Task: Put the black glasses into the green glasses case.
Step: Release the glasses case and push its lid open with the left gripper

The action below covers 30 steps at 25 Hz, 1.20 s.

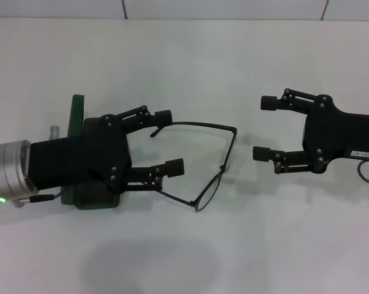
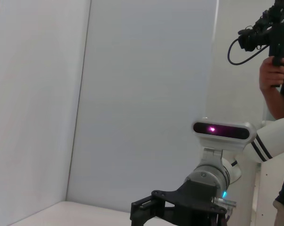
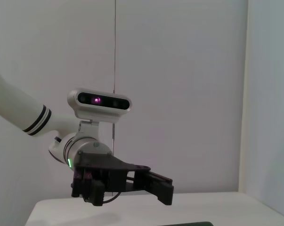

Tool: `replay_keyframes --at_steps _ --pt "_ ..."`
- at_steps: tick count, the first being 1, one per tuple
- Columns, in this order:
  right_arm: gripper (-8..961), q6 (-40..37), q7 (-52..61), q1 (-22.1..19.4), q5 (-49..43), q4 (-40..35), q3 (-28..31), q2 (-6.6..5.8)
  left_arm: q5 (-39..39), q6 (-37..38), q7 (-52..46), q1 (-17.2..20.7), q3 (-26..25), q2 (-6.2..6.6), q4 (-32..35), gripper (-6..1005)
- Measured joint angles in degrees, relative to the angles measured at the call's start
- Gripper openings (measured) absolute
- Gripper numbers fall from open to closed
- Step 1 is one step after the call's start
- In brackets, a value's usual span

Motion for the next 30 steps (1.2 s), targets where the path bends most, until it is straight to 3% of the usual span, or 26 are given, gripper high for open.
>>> replay_keyframes --at_steps 8,14,16,17,18,21,25,27,30 --pt "884 1.1 0.1 0.4 0.0 0.0 0.0 0.22 -0.3 0.0 0.0 0.0 0.0 0.02 -0.1 886" --pt "885 1.2 0.4 0.4 0.0 0.0 0.0 0.28 -4.8 0.1 -1.2 1.5 -1.6 -0.49 0.3 884" --pt "885 1.2 0.4 0.3 0.0 0.0 0.0 0.28 -5.4 0.1 -2.9 1.6 -2.2 -0.29 0.7 884" --pt "885 1.2 0.4 0.3 0.0 0.0 0.0 0.29 -5.6 -1.3 -10.6 1.4 -4.2 0.80 3.4 883" --pt "885 1.2 0.4 0.3 0.0 0.0 0.0 0.29 -5.6 -1.4 -11.3 1.4 -4.3 0.89 3.6 883" --pt "884 1.2 0.4 0.4 0.0 0.0 0.0 0.24 -0.1 -7.9 -33.2 1.1 -6.7 3.10 13.7 882" --pt "884 1.2 0.4 0.1 0.0 0.1 0.0 -0.03 11.0 -10.7 -53.3 1.9 -7.3 4.29 28.0 881" --pt "884 1.2 0.4 0.0 0.0 0.2 0.0 -0.05 18.3 -10.8 -61.8 2.8 -7.3 3.85 35.6 881" --pt "884 1.2 0.4 0.0 0.0 0.3 0.0 0.07 28.5 -10.9 -69.5 4.3 -7.3 1.24 45.2 873"
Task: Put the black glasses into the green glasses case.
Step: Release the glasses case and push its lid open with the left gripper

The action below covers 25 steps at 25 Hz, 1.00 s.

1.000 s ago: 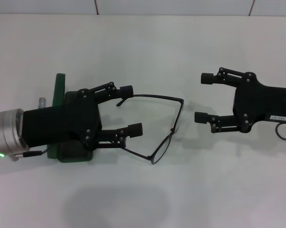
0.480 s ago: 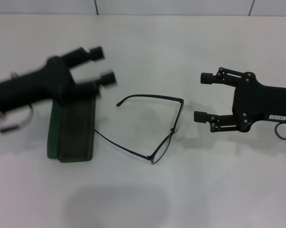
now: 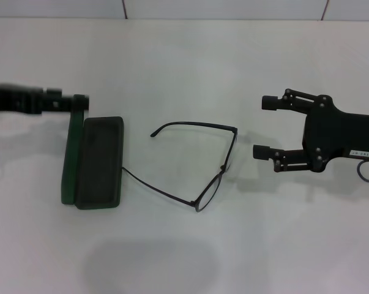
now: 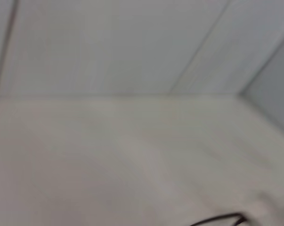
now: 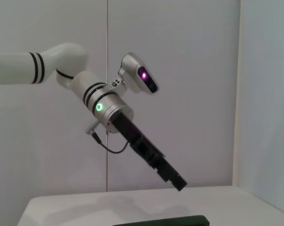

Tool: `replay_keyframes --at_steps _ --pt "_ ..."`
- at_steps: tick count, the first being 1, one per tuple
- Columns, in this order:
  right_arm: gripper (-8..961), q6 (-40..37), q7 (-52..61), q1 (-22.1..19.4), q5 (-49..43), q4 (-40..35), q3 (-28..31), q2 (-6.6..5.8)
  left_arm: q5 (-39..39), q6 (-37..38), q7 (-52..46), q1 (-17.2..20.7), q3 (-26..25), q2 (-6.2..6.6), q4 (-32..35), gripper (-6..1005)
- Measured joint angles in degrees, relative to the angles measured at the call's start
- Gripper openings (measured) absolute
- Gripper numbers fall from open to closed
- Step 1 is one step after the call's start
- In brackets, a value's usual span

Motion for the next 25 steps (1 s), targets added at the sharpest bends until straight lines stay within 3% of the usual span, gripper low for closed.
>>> replay_keyframes --at_steps 3,6,18,23,25 --pt "884 0.0 -0.2 -0.1 0.0 0.0 0.0 0.10 8.0 0.0 -2.8 0.8 0.0 -3.61 5.7 851" --pt "884 0.0 -0.3 0.1 0.0 0.0 0.0 0.17 13.9 -0.7 -4.4 1.0 1.0 -5.75 8.4 830" --pt "884 0.1 -0.4 -0.1 0.0 0.0 0.0 0.30 22.8 -8.6 -11.9 1.3 11.2 -5.70 8.4 744" --pt "884 0.1 -0.4 -0.1 0.0 0.0 0.0 0.30 23.2 -8.7 -12.7 0.4 11.7 -5.58 8.5 708" --pt "884 0.1 -0.4 -0.1 0.0 0.0 0.0 0.30 23.0 -8.6 -13.1 0.2 11.6 -5.47 8.5 639"
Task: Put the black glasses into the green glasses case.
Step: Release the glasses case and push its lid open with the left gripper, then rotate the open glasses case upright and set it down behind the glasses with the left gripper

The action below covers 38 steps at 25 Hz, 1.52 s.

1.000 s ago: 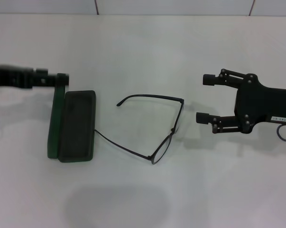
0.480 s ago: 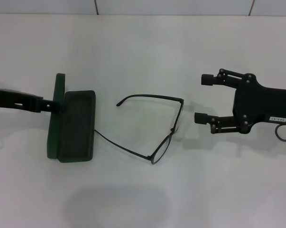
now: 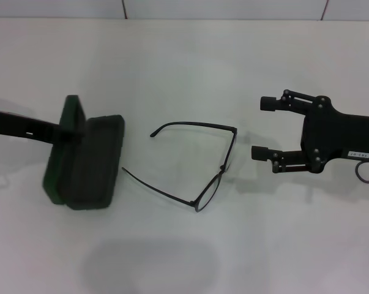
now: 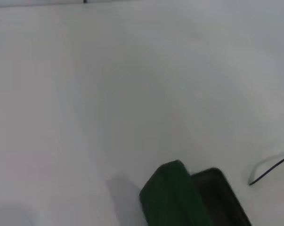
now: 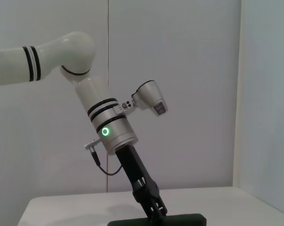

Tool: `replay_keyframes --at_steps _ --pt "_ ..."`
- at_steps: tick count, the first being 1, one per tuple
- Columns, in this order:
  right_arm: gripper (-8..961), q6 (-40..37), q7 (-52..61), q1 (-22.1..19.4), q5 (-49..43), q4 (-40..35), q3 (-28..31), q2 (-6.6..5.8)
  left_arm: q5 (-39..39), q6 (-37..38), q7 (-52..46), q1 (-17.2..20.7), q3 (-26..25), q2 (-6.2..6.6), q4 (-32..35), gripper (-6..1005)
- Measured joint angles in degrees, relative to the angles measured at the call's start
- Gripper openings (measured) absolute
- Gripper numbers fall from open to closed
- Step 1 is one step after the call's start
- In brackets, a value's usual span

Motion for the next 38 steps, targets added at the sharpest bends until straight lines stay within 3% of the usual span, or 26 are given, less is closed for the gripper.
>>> replay_keyframes --at_steps 5,11,17,21,26,29,33,38 --pt "884 0.0 -0.1 0.0 -1.0 -0.3 -0.2 0.04 1.1 0.1 1.7 -0.6 0.1 0.40 -0.2 462" --pt "884 -1.5 -0.1 0.3 -7.1 -2.5 -0.3 0.97 2.0 -0.2 6.1 -3.0 -0.5 0.65 0.0 246" --pt "885 -1.9 -0.3 0.1 -8.7 -3.1 -0.3 2.37 0.7 -1.2 13.1 -12.1 -0.5 2.55 -1.5 191" --pt "885 -1.8 -0.7 0.2 -11.7 -3.2 -0.3 4.17 0.5 -5.9 25.0 -19.7 1.1 2.12 -7.0 191" --pt "885 -1.7 -0.9 -0.2 -12.6 -2.7 -0.4 4.83 0.8 -14.0 35.8 -29.3 8.3 1.08 -18.6 191" --pt "885 -1.5 -1.0 -0.8 -12.6 -2.4 -0.4 4.99 0.0 -18.6 39.4 -32.5 13.4 0.06 -22.6 191" --pt "885 -1.5 -1.7 -1.0 -12.5 -2.0 -0.4 5.07 -3.2 -24.0 41.0 -33.3 24.2 -0.26 -23.9 191" --pt "885 -0.7 -2.4 -1.3 -12.4 -1.3 -0.2 5.05 -6.0 -28.0 41.0 -33.7 32.0 -0.38 -24.4 191"
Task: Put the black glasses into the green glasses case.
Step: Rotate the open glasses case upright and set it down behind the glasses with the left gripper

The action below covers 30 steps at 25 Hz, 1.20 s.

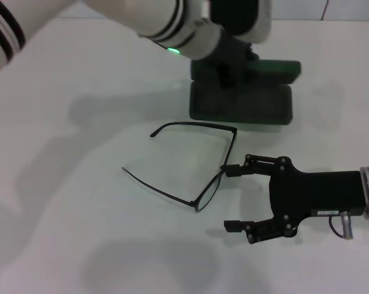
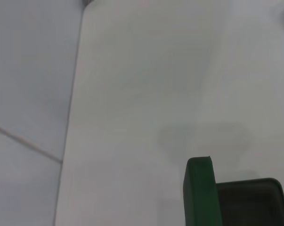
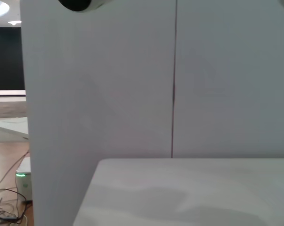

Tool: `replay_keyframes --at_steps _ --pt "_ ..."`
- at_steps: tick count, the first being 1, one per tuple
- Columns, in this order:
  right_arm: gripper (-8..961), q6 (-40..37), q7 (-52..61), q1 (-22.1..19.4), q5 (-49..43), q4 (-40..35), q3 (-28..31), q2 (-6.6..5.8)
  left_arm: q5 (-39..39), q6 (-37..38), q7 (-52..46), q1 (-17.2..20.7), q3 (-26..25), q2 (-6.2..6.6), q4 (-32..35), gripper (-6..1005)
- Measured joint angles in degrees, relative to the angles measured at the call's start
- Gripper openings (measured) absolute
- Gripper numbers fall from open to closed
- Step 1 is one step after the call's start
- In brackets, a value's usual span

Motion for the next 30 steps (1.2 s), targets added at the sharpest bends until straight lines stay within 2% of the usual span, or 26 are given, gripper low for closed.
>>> replay_keyframes --at_steps 8,26,30 --pt "885 1.8 0.0 0.7 -0.2 0.1 -0.1 -0.08 -5.7 -2.0 -0.8 0.2 4.5 -0.32 0.0 192" --pt "884 3.6 0.1 1.9 -0.3 0.1 -0.2 -0.15 -6.3 -3.4 -4.9 1.3 7.4 -0.35 -1.2 191" --pt "885 4.4 0.2 1.9 -0.3 0.1 -0.2 -0.07 -7.2 -3.1 -6.4 1.4 8.4 -0.37 -0.3 323"
